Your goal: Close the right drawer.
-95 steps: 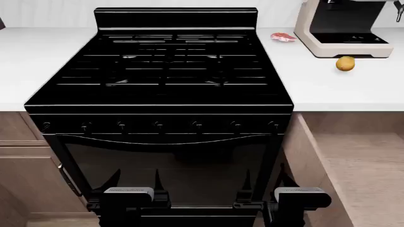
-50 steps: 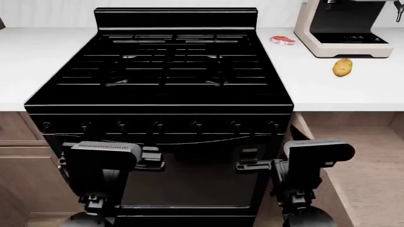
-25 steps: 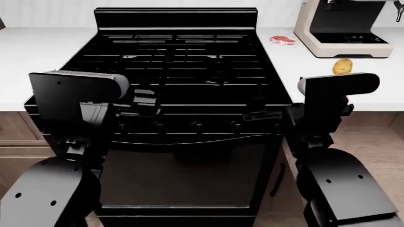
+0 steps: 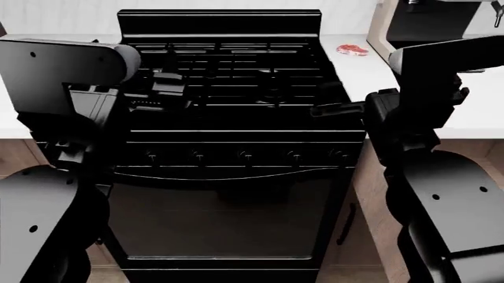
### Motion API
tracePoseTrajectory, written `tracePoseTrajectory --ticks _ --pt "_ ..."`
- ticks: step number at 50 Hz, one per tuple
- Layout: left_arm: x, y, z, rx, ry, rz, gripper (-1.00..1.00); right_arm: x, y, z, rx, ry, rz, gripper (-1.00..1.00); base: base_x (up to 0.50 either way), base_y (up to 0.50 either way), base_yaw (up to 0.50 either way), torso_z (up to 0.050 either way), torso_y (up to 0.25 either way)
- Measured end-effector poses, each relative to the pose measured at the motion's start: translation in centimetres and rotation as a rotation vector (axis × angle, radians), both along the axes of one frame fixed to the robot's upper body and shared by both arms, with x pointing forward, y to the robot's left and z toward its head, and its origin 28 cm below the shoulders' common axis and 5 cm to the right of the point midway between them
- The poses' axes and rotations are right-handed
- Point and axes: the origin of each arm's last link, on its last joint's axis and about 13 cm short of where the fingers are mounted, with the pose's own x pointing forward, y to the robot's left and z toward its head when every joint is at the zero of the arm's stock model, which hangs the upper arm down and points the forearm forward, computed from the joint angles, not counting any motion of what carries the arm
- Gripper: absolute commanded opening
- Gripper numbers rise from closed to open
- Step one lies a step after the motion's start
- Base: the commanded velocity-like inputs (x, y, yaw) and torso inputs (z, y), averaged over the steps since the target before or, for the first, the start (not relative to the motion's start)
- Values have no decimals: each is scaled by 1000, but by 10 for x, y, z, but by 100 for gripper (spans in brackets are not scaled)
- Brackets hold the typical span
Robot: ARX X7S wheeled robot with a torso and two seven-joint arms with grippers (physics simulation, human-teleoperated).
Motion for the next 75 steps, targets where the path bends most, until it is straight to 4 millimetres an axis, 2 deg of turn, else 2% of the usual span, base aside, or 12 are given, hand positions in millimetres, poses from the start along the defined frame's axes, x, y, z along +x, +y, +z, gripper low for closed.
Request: tracePoseTrajectory --ticks 19,63,75 --pt "-2 1 -3 59 -78 -21 100 0 3 0 -17 2 28 100 0 0 0 49 96" --pt "-1 2 -10 67 -76 -25 100 1 5 -2 -3 11 62 100 0 0 0 50 86" --pt "-1 3 -12 51 -62 -10 100 0 6 -3 10 17 79 100 0 0 -479 2 0"
